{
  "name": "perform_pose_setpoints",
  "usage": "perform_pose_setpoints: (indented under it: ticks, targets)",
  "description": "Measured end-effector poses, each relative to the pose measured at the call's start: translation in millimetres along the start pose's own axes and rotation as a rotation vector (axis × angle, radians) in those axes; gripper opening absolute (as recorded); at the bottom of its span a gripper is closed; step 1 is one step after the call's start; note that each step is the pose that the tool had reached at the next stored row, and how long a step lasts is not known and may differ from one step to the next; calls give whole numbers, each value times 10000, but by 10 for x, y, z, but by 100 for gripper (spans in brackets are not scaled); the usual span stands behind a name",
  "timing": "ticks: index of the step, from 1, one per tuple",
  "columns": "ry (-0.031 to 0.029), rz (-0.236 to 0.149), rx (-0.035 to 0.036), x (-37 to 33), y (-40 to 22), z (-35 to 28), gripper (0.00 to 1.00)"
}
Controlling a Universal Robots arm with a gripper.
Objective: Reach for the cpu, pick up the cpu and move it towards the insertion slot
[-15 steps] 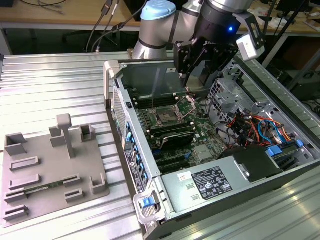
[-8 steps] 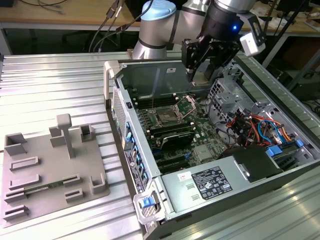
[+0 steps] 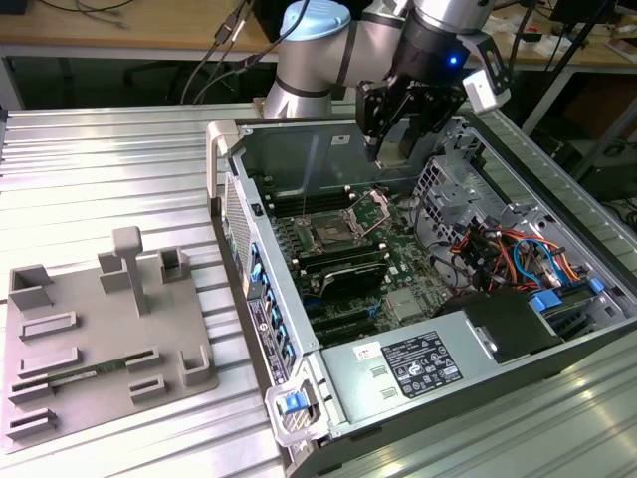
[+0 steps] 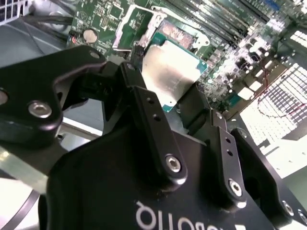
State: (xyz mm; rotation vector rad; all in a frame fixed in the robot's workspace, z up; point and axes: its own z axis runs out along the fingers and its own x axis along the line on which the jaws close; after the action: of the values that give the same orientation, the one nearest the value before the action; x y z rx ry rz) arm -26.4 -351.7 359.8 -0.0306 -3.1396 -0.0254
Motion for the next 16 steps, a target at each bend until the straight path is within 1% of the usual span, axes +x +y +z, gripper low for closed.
perform_pose_setpoints:
  ticks: [1,2,4,5,6,8,10,11,12,13,16]
  targets:
    - [-1,-20,-2,6,11,11,55]
    - [1,-64,-7,28,18,24,55]
    - [2,-115,-21,134,29,63,55]
    - [2,-127,-28,170,36,78,55]
    - [5,-133,-42,190,52,87,55]
    - [7,-142,-47,234,99,99,55]
    - [8,-151,-47,266,147,112,55]
    - [7,-162,-47,268,169,119,55]
    - [8,-197,-47,270,279,152,55]
    - [9,-237,-47,271,308,176,55]
    - [9,-240,-46,270,308,189,55]
